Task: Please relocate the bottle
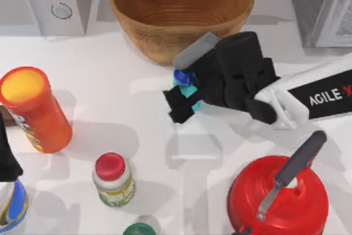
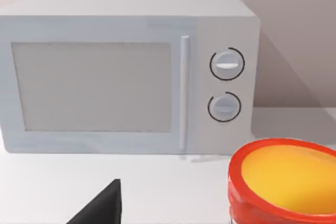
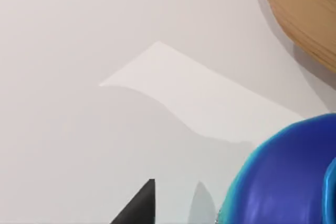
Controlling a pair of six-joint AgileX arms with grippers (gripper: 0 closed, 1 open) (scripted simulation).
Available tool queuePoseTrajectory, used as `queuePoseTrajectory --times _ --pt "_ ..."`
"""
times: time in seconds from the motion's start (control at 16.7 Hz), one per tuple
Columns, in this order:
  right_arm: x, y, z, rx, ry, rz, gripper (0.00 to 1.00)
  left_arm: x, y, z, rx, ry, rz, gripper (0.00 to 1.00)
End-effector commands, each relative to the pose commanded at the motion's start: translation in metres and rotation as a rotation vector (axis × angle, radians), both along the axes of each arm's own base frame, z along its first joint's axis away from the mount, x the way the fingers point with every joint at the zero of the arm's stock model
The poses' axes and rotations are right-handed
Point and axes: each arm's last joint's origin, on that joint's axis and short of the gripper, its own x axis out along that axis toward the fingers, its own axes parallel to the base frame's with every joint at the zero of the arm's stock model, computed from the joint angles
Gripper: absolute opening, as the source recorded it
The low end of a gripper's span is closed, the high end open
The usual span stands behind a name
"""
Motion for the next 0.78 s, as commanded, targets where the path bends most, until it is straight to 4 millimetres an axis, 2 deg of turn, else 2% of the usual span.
queuePoseTrajectory --times 0.48,0.78 --pt "0.0000 0.0000 0.0000 0.000 0.000 0.000 0.02 0.0000 0.0000 0.0000 0.000 0.000 0.000 1.00" --pt "0.0000 0.0000 0.0000 0.000 0.000 0.000 0.00 0.0000 0.0000 0.0000 0.000 0.000 0.000 1.00"
